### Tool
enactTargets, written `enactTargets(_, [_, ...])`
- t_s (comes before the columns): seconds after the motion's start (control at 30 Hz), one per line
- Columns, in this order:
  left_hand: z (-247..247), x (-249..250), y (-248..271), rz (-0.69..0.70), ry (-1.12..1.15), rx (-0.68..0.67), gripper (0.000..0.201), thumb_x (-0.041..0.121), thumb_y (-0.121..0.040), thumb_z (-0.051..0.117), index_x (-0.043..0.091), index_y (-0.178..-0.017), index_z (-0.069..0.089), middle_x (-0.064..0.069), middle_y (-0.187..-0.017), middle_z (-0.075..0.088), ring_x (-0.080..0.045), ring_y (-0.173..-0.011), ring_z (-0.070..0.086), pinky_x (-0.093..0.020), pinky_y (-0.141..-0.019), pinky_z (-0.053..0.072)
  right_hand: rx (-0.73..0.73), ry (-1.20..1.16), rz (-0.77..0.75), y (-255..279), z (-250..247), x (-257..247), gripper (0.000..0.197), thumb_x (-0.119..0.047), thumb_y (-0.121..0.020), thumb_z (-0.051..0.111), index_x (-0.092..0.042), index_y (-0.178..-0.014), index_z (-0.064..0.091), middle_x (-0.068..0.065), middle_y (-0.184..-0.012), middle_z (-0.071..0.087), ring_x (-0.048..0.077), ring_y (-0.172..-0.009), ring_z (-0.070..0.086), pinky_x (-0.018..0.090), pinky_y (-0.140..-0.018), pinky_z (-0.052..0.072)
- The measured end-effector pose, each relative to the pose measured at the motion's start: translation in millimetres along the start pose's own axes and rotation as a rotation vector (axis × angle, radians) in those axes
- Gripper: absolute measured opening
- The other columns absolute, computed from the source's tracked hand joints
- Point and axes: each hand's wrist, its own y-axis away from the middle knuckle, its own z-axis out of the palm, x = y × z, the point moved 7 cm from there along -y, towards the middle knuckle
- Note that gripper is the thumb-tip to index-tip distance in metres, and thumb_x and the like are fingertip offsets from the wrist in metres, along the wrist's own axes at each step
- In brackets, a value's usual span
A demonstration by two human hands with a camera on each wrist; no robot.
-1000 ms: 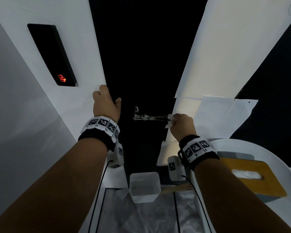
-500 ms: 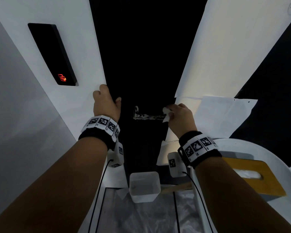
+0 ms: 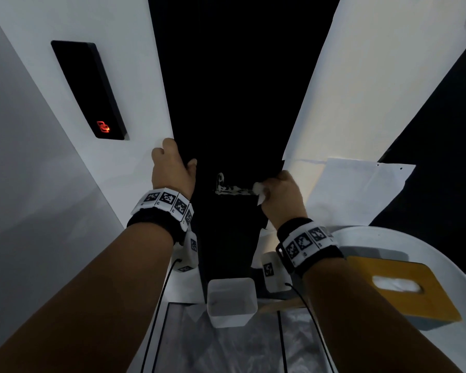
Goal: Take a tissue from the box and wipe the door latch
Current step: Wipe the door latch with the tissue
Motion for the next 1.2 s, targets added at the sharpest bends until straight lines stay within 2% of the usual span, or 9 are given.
enactTargets(0.07, [0.1,-0.2,0.4,-0.002,-0.008,0.005,0.038,0.018,-0.086,0.061,0.002,-0.114,0.041,-0.021,-0.112,0.046,-0.036,-0.086,0.056,-0.033,-0.065,0.042,0.092,-0.045,0.09,5.4,-19.9,14.4,0.028,0.0,-0.083,0.047,-0.003,-0.098,0.071,0.02,-0.099,0.055,0.033,-0.082,0.057,0.027,-0.074,0.042])
enactTargets(0.17, [0.9,-0.1,1.3,-0.002,-0.007,0.009,0.037,0.017,-0.086,0.06,0.003,-0.114,0.04,-0.021,-0.113,0.046,-0.035,-0.086,0.056,-0.033,-0.065,0.041,0.02,-0.029,0.204,13.3,-22.1,31.4,0.03,0.002,-0.086,0.045,-0.003,-0.104,0.069,0.023,-0.099,0.058,0.037,-0.089,0.058,0.026,-0.071,0.037])
enactTargets(0.33, [1.3,-0.4,1.4,-0.001,-0.021,0.017,0.037,0.018,-0.087,0.059,0.003,-0.115,0.04,-0.02,-0.112,0.046,-0.034,-0.085,0.055,-0.033,-0.064,0.041,-0.053,-0.224,0.373,14.2,4.0,45.2,0.022,-0.007,-0.088,0.045,-0.005,-0.072,0.061,0.013,-0.079,0.061,0.029,-0.078,0.055,0.025,-0.063,0.036])
enactTargets(0.43, [1.6,-0.2,1.0,0.006,-0.023,0.014,0.038,0.018,-0.086,0.059,0.003,-0.115,0.04,-0.021,-0.112,0.046,-0.036,-0.085,0.056,-0.034,-0.064,0.042,-0.056,-0.362,0.461,12.4,15.6,49.5,0.026,-0.011,-0.084,0.051,-0.009,-0.058,0.054,0.008,-0.078,0.065,0.031,-0.077,0.063,0.03,-0.065,0.052])
enactTargets(0.53, [1.4,-0.1,0.8,-0.001,-0.025,0.012,0.038,0.018,-0.086,0.06,0.002,-0.115,0.04,-0.022,-0.114,0.045,-0.038,-0.087,0.056,-0.035,-0.065,0.041,-0.071,-0.479,0.552,12.2,28.3,56.4,0.027,-0.015,-0.086,0.05,-0.004,-0.065,0.061,0.015,-0.075,0.07,0.035,-0.073,0.068,0.047,-0.074,0.059])
enactTargets(0.8, [2.5,-1.0,0.5,-0.014,-0.026,0.012,0.038,0.018,-0.086,0.06,0.003,-0.115,0.04,-0.021,-0.115,0.045,-0.038,-0.088,0.056,-0.035,-0.065,0.042,-0.039,-1.024,0.767,24.3,41.7,46.7,0.014,0.001,-0.085,0.063,0.002,-0.07,0.064,0.012,-0.062,0.06,0.024,-0.055,0.057,0.039,-0.07,0.056])
enactTargets(0.93, [1.2,-0.1,0.7,-0.011,-0.029,0.008,0.039,0.018,-0.086,0.06,0.002,-0.116,0.04,-0.022,-0.116,0.045,-0.038,-0.088,0.056,-0.036,-0.066,0.042,-0.111,-0.993,0.68,23.9,41.1,24.2,0.012,0.0,-0.086,0.062,0.001,-0.074,0.062,0.016,-0.069,0.063,0.029,-0.06,0.062,0.044,-0.075,0.058])
enactTargets(1.07, [0.7,0.5,1.4,0.001,-0.027,0.003,0.039,0.018,-0.087,0.06,0.002,-0.116,0.04,-0.022,-0.115,0.045,-0.038,-0.089,0.056,-0.035,-0.065,0.042,-0.18,-0.54,0.428,21.0,18.6,10.4,0.025,-0.008,-0.083,0.056,-0.009,-0.058,0.057,0.018,-0.071,0.066,0.034,-0.069,0.065,0.041,-0.068,0.056])
enactTargets(1.2, [1.5,0.1,1.9,-0.003,-0.023,0.008,0.039,0.017,-0.086,0.06,0.002,-0.116,0.04,-0.022,-0.116,0.045,-0.038,-0.088,0.057,-0.035,-0.066,0.043,-0.059,-0.274,0.309,18.1,-12.3,19.3,0.007,-0.01,-0.082,0.053,-0.01,-0.077,0.058,0.002,-0.071,0.058,0.024,-0.072,0.054,0.02,-0.056,0.037])
